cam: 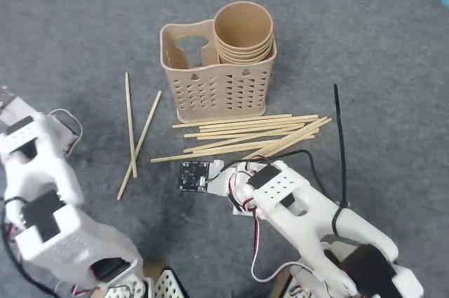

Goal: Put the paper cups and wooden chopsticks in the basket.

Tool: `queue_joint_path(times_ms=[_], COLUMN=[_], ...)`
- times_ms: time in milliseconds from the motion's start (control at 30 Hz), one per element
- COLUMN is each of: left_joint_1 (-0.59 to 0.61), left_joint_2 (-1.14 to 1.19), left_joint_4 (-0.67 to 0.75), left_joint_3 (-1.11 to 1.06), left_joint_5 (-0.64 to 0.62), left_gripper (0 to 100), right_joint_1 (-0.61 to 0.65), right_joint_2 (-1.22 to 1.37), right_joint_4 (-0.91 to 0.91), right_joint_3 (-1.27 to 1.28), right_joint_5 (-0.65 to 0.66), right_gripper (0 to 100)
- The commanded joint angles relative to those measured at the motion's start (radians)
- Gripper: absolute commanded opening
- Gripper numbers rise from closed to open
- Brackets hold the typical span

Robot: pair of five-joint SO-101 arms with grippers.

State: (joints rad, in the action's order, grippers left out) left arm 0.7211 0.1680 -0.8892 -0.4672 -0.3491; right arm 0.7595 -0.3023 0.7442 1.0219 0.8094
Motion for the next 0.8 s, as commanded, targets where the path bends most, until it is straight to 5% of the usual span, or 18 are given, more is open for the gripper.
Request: queue_joint_path(times_ms=[0,367,567,767], left_joint_1=[0.005,0.005,0.003,0.002], left_joint_2=[-0.005,-0.005,-0.005,-0.005], left_joint_4=[-0.006,-0.006,-0.006,-0.006], left_joint_3=[0.041,0.041,0.041,0.041], left_joint_5=[-0.005,-0.005,-0.005,-0.005], left_gripper=[7,7,7,7], right_joint_1=[0.007,0.010,0.010,-0.018], right_joint_2=[-0.012,-0.460,-0.768,-0.808], right_joint_4=[-0.010,0.151,0.001,-0.188], right_joint_3=[-0.052,-0.178,-0.301,-0.370], right_joint_5=[-0.003,-0.029,-0.265,-0.420], right_gripper=[0.8,0.8,0.8,0.8])
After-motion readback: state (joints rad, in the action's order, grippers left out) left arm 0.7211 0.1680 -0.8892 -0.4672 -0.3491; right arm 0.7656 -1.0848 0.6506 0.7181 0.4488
